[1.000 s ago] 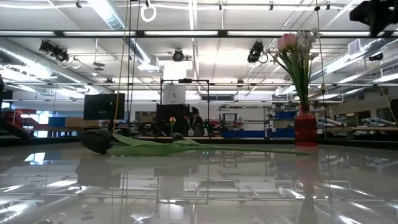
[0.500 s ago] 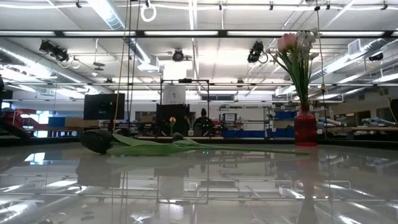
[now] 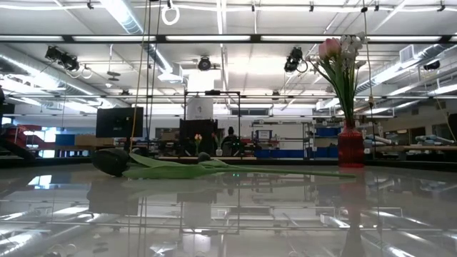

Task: Sort flowers into vase by color
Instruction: Put the top black flower into the green vase

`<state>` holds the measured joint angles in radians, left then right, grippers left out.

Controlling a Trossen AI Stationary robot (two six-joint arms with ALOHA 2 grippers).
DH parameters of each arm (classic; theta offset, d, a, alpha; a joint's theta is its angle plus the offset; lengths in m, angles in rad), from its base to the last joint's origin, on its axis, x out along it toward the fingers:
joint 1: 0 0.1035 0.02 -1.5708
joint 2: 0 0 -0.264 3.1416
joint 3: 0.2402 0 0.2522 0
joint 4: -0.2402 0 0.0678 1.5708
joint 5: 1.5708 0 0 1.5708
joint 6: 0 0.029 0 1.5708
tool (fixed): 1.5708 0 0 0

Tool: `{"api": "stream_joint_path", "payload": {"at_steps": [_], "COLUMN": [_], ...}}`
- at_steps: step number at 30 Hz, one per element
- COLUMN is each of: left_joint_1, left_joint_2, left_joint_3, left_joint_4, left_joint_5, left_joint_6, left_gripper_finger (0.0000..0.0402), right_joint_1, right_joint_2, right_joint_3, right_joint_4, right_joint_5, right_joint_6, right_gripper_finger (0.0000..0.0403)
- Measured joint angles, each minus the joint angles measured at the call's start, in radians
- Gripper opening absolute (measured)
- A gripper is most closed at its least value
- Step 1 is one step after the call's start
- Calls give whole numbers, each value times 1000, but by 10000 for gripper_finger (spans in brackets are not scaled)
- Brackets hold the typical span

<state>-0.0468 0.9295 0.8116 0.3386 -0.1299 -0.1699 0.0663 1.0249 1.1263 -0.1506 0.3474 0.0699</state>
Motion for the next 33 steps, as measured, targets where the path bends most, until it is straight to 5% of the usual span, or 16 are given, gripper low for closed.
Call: {"api": "stream_joint_path", "payload": {"at_steps": [4,14,33], "left_joint_1": [7,4,4], "left_joint_2": [0,0,15], "left_joint_3": [0,0,-1], "left_joint_4": [0,0,25], "left_joint_5": [-4,0,0], "left_joint_6": [0,5,-145], "left_gripper_finger": [252,252,252], "right_joint_1": [-11,-11,-116], "right_joint_2": [104,252,286], "right_joint_3": [0,0,0], "right_joint_4": [43,50,-391], "right_joint_5": [-82,-92,-90], "right_joint_6": [96,416,657], "right_gripper_finger": [211,211,210]}}
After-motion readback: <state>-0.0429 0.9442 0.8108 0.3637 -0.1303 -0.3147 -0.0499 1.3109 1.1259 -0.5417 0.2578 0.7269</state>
